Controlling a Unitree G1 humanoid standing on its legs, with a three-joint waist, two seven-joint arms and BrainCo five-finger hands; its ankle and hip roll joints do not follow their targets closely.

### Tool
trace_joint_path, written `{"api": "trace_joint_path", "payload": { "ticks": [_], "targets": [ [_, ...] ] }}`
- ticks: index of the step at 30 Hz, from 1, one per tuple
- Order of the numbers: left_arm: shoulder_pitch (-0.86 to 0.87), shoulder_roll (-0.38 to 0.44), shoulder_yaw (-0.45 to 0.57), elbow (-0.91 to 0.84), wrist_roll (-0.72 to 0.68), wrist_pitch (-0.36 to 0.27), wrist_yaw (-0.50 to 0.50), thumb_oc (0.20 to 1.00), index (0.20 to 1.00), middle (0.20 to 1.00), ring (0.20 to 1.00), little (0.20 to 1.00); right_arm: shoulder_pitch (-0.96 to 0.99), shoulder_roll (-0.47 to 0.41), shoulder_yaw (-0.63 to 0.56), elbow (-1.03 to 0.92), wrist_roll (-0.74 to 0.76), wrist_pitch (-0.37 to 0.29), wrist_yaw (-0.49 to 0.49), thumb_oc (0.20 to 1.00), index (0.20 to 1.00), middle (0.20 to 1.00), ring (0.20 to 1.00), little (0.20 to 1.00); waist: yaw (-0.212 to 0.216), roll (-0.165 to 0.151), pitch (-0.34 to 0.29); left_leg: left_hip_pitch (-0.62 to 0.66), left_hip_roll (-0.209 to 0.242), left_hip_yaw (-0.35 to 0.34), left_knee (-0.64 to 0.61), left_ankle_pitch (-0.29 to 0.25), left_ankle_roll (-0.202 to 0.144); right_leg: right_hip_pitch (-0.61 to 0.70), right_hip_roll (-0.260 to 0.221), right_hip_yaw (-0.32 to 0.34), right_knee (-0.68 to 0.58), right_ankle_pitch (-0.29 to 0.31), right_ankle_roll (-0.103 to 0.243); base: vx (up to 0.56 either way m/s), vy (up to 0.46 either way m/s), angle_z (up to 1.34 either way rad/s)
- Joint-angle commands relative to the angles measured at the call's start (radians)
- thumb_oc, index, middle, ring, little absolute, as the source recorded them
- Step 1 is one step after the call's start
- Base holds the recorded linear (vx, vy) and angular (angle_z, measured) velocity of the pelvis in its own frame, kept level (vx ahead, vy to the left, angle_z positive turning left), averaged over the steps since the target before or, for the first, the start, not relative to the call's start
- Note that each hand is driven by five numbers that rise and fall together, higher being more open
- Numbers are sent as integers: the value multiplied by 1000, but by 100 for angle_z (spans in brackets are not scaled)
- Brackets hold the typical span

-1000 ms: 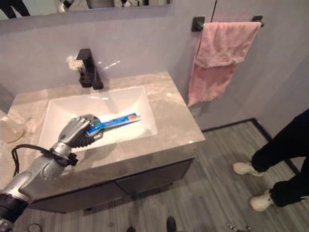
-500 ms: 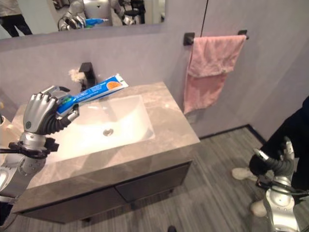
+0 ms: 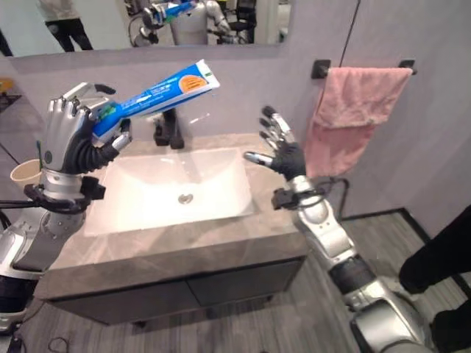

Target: Put brush and paste in cup on sink, flatten towel.

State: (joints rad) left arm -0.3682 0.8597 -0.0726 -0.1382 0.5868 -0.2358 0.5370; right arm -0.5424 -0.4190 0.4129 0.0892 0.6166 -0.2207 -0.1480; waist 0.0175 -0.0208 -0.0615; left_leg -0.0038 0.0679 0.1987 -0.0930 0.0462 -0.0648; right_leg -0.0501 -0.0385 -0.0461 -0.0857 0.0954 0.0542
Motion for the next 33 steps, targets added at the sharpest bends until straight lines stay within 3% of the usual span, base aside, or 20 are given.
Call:
{"api": "trace_joint_path", "payload": {
  "ticks": [1, 3, 11, 22, 33],
  "targets": [
    [-149, 10, -50, 4, -55, 27, 83, 200, 200, 200, 200, 200, -83, 27, -6, 4, 136, -72, 16, 1000, 1000, 1000, 1000, 1000, -10, -36, -29, -25, 45, -46, 6, 6, -70, 6, -114, -24, -2, 17, 117, 25, 17, 11],
    [-189, 9, -80, -7, -56, 26, 96, 200, 200, 200, 200, 200, -136, 91, 32, -3, 216, -89, 33, 1000, 1000, 1000, 1000, 1000, 4, -35, -28, -27, 40, -50, 6, 7, -69, 11, -119, -34, -2, 15, 118, 28, 18, 17],
    [-216, -20, -140, -41, -61, -4, 115, 200, 200, 200, 200, 200, -238, 202, 66, -34, 320, -148, 57, 1000, 1000, 1000, 1000, 1000, 30, -39, -28, -33, 32, -58, 6, 6, -65, 13, -128, -47, -2, 13, 119, 18, 9, 5],
    [-175, -35, -212, -56, -85, -42, 84, 200, 200, 200, 200, 200, -342, 253, 42, -48, 313, -208, 24, 1000, 1000, 1000, 1000, 1000, 49, -47, -36, -38, 28, -62, 6, 6, -61, 10, -129, -52, -2, 13, 118, 5, 2, 1],
    [-85, -104, -235, -41, -138, -45, 69, 200, 200, 200, 200, 200, -325, 322, 37, -107, 329, -247, -1, 1000, 1000, 1000, 1000, 1000, 54, -50, -37, -41, 30, -64, 6, 7, -57, 7, -125, -54, -2, 14, 115, 0, 0, 0]
  ]
}}
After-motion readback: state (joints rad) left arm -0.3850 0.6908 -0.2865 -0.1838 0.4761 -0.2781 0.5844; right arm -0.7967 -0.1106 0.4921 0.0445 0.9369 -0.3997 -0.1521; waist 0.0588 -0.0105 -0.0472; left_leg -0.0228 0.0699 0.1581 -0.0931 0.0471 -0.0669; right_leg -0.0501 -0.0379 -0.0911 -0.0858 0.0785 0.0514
